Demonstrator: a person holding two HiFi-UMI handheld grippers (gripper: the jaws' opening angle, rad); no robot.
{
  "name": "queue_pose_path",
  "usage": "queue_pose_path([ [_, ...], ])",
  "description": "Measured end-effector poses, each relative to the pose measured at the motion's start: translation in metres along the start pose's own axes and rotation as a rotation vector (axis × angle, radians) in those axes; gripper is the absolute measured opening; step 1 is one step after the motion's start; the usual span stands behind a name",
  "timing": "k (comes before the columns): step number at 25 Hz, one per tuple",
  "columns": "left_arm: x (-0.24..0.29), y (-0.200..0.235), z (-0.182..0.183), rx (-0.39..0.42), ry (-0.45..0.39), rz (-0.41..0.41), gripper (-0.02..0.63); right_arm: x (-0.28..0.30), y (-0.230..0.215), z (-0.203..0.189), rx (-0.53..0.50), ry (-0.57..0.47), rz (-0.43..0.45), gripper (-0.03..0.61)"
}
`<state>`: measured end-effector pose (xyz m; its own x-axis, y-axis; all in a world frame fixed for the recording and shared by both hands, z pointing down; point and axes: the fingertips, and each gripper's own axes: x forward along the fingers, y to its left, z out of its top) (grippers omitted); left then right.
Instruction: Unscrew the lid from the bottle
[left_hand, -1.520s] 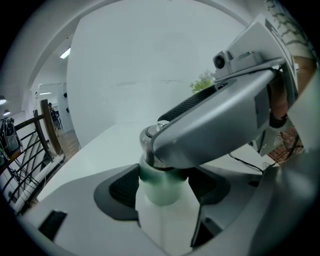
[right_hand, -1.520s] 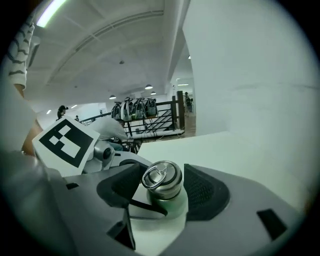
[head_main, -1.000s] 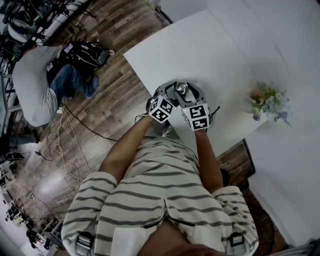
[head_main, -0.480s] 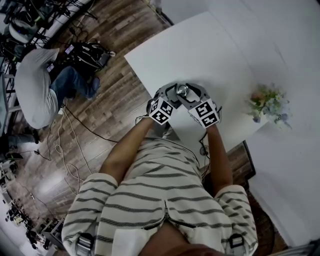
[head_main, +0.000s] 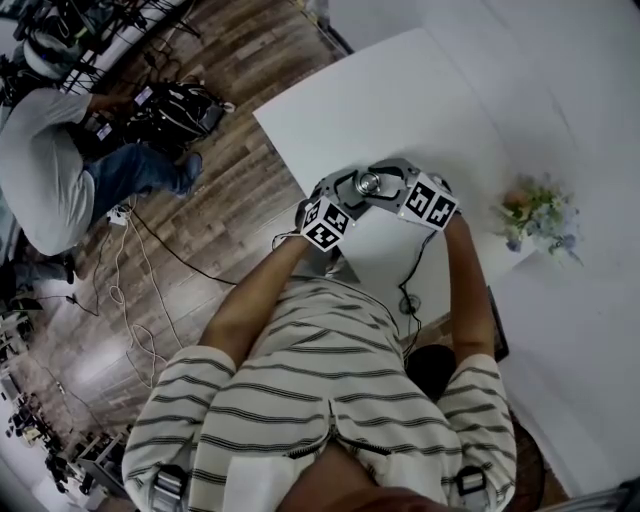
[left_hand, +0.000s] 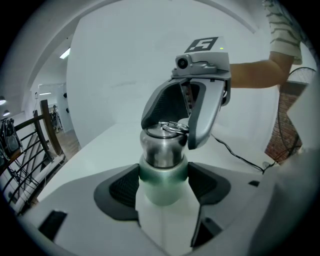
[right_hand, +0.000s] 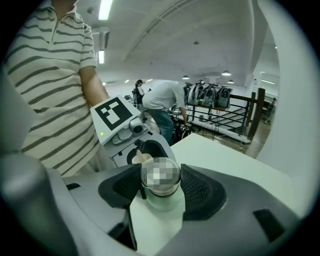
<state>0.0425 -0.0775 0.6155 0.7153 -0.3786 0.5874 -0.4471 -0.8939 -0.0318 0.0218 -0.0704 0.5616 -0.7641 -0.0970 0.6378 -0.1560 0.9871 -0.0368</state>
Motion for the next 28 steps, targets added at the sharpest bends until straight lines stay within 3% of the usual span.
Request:
queue_pose_path([
  [4,0.000,0.000,0.000,-0.001,0.001,0.000,0.308,-0.001,0.002,-0.001,-0.093,-0.004,0.121,0.255],
  [8,0.001,0.000,0.001,-0.002,0.001,-0.001,0.308,-0.003,0.001,-0.001,-0.108,-0.026,0.195,0.256],
  [13,-0.001,0.000,0.001,0.002,0.001,-0.002,0.308,-0.002,0.002,0.000,-0.104,-0.016,0.199,0.256],
  [16,0.000,-0.001,0.000,0.002,0.004,-0.001,0.308,-0.002,0.004,0.003,-0.041,-0.040,0.164,0.267],
  [18,0.000,-0.001,0.000,0.000,0.004,-0.001,0.308,-0.004,0.004,0.007,0.014,-0.087,0.105,0.341],
  [19,0.000,-0.001,0.001,0.001,0.003,0.000,0.308,-0.005,0.003,0.010,0.037,-0.115,0.058,0.347],
  [25,0.001,-0.001,0.001,0.002,0.000,0.002,0.308,-0.017,-0.011,0.009,0.225,-0.282,-0.332,0.328],
  [28,0.001,-0.001,-0.001,0.002,-0.001,0.002,0.308,-0.014,-0.012,0.003,0.345,-0.347,-0.477,0.309],
])
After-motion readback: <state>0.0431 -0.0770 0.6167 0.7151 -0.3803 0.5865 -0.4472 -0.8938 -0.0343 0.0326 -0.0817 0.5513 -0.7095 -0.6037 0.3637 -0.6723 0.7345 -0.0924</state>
